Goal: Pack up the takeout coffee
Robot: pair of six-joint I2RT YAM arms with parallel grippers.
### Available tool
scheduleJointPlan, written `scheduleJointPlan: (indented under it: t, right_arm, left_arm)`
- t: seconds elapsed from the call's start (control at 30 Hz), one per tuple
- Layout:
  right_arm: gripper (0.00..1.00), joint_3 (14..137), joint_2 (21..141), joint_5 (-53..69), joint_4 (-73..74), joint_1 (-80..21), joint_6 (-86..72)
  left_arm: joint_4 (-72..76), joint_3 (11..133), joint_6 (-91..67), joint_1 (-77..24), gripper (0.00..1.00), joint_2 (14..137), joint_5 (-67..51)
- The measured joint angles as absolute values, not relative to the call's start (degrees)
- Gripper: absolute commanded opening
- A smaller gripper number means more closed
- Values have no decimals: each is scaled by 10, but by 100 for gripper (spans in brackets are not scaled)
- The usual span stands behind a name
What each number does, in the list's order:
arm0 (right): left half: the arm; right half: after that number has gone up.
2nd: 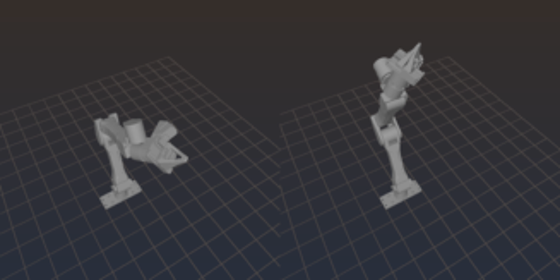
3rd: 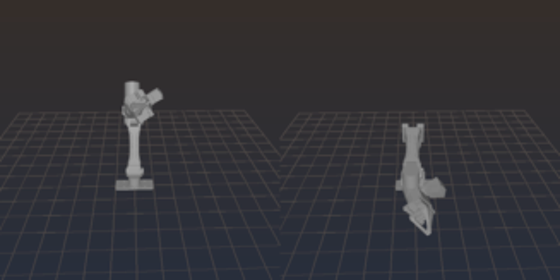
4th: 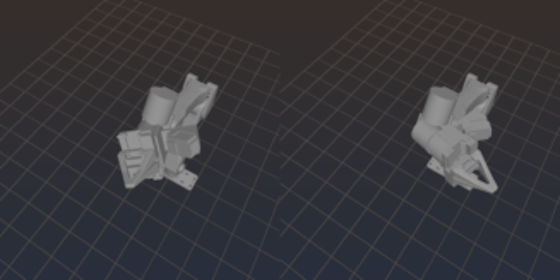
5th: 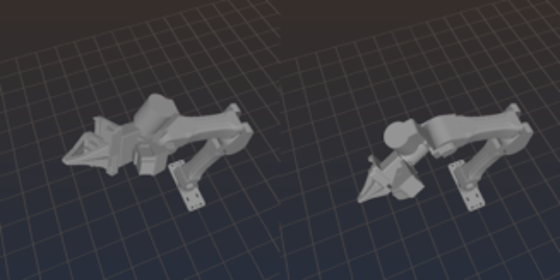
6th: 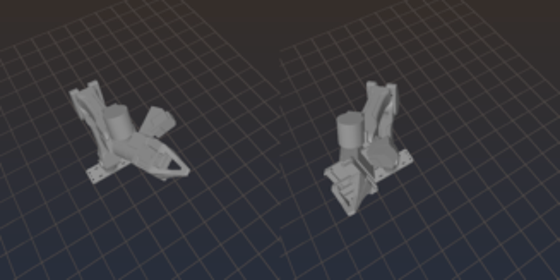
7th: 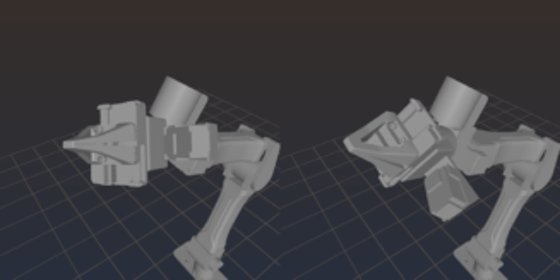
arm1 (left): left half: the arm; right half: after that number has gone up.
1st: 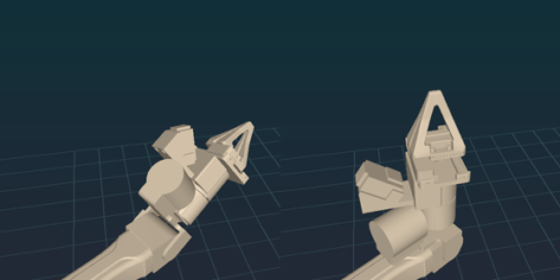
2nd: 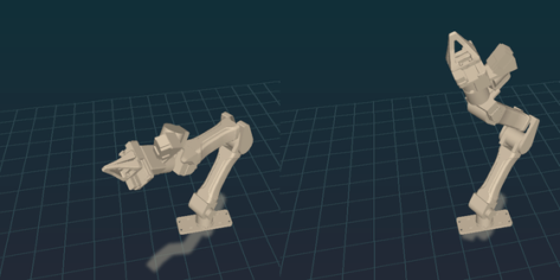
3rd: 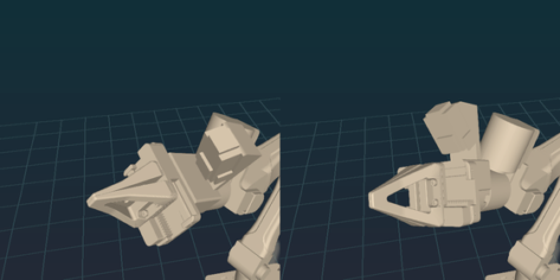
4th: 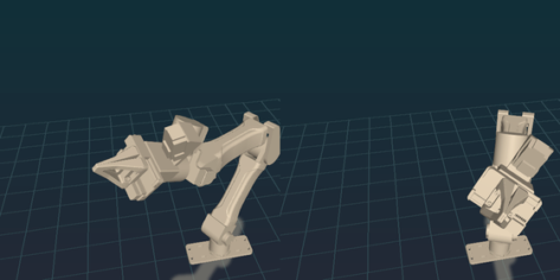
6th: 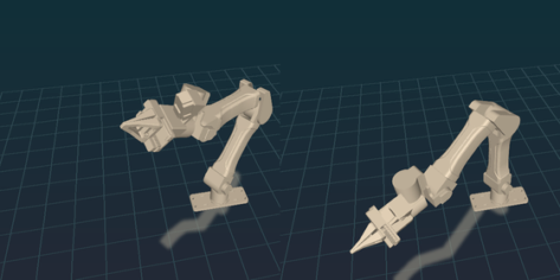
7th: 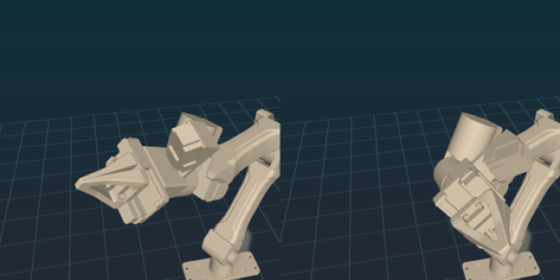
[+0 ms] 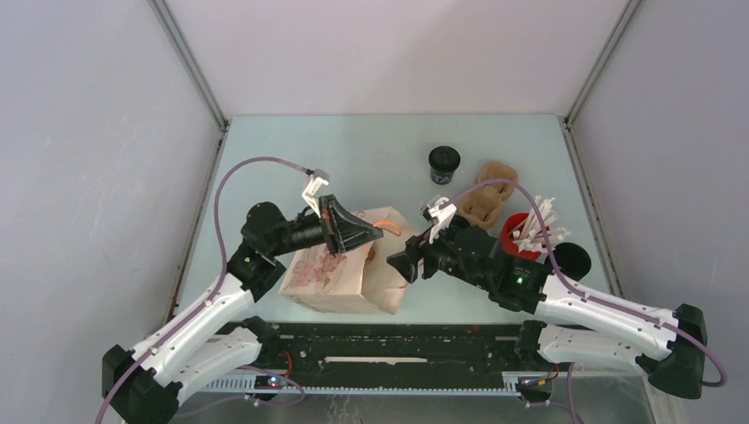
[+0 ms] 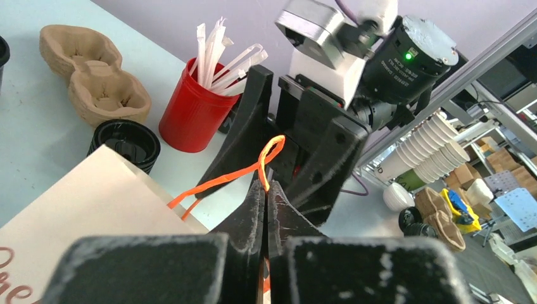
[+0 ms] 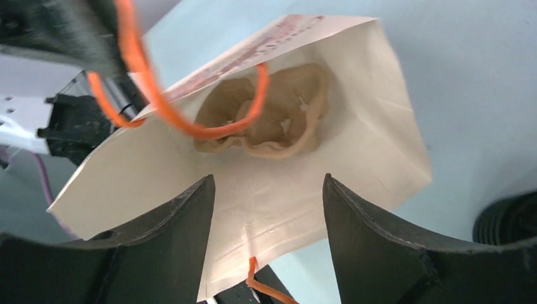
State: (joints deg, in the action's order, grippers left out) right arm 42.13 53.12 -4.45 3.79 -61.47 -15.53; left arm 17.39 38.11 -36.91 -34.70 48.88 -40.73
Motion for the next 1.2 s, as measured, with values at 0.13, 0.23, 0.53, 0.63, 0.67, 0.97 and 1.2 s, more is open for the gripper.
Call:
scheduleJointPlan:
  t: [0.13,0.23,0.53,0.63,0.67,0.97,1.2]
  right_arm:
    - [72,435,529,-91,105,-626,-203]
    - [76,435,514,-117,149,-634,-219]
    - [80,465,447,-249,287,-616,-345]
    - [79,467,459,-259,324,-597,-399]
    - [78,467,467,-257,332,-587,-415]
    - [70,458,550,-174,267,-543,-477]
    - [55,455,631,-143,220,-561,-522]
  left_arm:
    - [170,365,-359,-347,0,472,-407]
    - [161,351,-355,-347,0,462,-406]
    - [156,334,-345,-347,0,448,-396]
    - [167,333,-346,-347,0,448,-395]
    - [171,332,-346,-347,0,448,-395]
    - [183,327,-346,-347,0,432,-394]
    - [192,316,-348,-347,0,411,-392]
